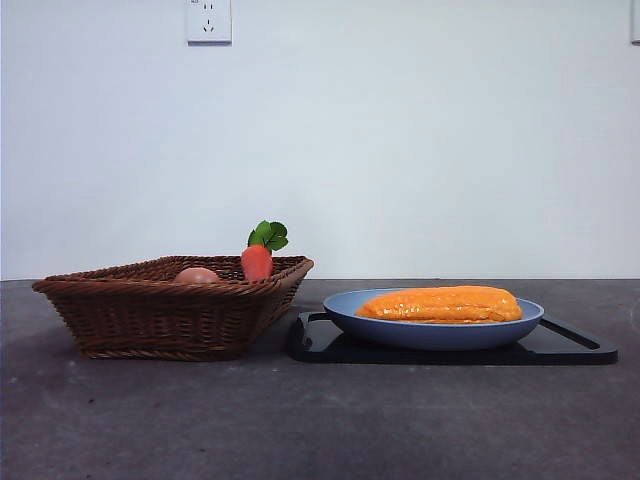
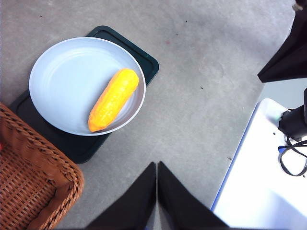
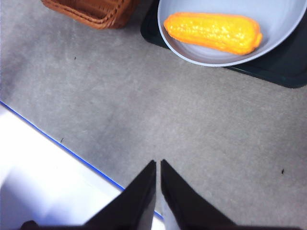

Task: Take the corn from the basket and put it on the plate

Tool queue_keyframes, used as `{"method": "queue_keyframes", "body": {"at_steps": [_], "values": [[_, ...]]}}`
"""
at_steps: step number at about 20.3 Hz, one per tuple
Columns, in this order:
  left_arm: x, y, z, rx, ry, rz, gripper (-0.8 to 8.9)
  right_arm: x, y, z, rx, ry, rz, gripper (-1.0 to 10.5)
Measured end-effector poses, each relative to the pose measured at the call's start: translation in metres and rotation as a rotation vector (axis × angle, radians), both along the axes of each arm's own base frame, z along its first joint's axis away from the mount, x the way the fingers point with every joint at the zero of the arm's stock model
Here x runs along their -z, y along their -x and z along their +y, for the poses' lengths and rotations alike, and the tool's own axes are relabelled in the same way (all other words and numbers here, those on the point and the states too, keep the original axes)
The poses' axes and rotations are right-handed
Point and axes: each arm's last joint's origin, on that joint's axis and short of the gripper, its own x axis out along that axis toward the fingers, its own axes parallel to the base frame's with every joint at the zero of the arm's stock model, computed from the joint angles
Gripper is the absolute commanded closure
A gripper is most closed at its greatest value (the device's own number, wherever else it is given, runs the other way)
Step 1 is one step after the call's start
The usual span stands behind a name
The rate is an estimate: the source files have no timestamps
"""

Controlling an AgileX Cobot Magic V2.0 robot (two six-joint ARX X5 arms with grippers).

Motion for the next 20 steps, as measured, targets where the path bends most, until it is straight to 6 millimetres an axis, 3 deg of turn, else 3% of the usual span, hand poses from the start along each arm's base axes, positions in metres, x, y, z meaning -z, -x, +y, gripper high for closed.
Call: {"method": "queue_keyframes", "body": {"at_steps": [14, 17, 20], "values": [[-0.004, -0.004, 0.003, -0.019, 0.028, -0.037, 8.10, -0.001, 0.000, 0.000, -0.002, -0.005, -0.008, 9.5], [-0.018, 0.001, 0.023, -0.063, 0.060, -0.102, 8.10, -0.001, 0.000, 0.000, -0.002, -0.005, -0.008, 9.5], [-0.030, 0.020, 0.055, -0.082, 0.129, -0.312, 8.10, -0.001, 0.000, 0.000, -0.002, -0.005, -0.008, 9.5]]}}
